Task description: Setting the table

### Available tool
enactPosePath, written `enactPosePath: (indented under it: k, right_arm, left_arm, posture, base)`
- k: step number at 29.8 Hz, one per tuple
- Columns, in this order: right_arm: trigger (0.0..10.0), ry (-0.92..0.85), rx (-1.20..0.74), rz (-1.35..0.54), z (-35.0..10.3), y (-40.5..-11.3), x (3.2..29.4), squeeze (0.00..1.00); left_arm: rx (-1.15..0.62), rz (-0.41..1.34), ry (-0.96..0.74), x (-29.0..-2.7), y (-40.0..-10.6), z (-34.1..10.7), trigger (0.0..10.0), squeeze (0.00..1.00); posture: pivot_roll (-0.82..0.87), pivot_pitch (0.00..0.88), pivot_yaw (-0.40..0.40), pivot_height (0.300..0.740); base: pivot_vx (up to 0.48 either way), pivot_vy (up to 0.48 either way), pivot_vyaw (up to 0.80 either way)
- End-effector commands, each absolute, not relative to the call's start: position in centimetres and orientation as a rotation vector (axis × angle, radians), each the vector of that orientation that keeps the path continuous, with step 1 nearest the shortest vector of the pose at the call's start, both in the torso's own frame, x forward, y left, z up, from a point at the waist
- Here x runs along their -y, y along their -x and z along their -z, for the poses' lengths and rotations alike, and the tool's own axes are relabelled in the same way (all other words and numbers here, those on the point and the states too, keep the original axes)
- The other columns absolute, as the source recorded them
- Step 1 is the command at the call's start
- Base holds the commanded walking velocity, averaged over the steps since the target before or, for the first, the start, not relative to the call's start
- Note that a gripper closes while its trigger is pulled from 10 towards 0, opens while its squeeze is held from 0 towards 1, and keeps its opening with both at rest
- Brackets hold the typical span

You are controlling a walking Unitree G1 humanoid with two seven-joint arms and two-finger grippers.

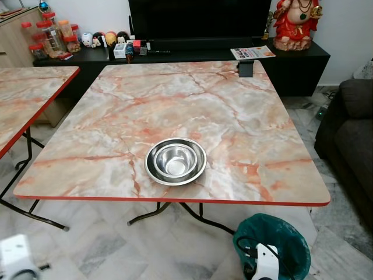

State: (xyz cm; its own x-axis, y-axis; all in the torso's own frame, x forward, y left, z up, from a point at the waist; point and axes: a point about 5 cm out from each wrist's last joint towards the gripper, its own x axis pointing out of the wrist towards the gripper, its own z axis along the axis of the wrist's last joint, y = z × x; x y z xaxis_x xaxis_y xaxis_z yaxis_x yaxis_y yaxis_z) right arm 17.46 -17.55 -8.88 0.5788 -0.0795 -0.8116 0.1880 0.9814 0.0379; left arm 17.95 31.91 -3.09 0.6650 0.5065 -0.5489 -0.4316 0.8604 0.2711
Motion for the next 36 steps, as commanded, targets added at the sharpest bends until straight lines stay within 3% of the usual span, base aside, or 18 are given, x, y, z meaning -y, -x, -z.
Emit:
enactPosePath:
  k: [1,5,12,25,36]
  right_arm:
    - [10.0,-0.127,-0.940,0.153,8.8,-17.6,17.4,0.00]
    - [10.0,-0.125,-0.940,0.154,8.8,-17.7,17.5,0.00]
    - [10.0,-0.131,-0.929,0.167,8.6,-18.1,17.8,0.00]
    - [10.0,-0.126,-0.934,0.178,8.7,-17.6,18.1,0.00]
    - [10.0,-0.124,-0.930,0.186,8.6,-17.9,18.3,0.00]
  left_arm:
    - [-0.739,-0.349,-0.111,-29.1,-18.1,4.7,10.0,0.00]
    - [-0.811,-0.216,-0.040,-25.8,-18.2,6.3,10.0,0.00]
    - [-0.887,-0.091,-0.102,-23.6,-18.4,7.2,10.0,0.00]
    - [-0.929,-0.061,-0.115,-22.5,-17.5,8.0,10.0,0.00]
    - [-0.954,-0.102,-0.124,-23.1,-16.9,8.2,10.0,0.00]
  posture:
    - [0.10,0.000,0.042,0.740]
    - [0.09,0.000,0.037,0.740]
    - [0.07,0.000,0.037,0.740]
    - [0.04,0.000,0.041,0.740]
    - [0.04,0.000,0.049,0.740]
  base:
    - [0.000,0.000,0.00]
    - [0.000,0.000,0.00]
    - [0.000,0.000,0.00]
    - [0.000,0.000,0.00]
    - [0.000,0.126,0.00]
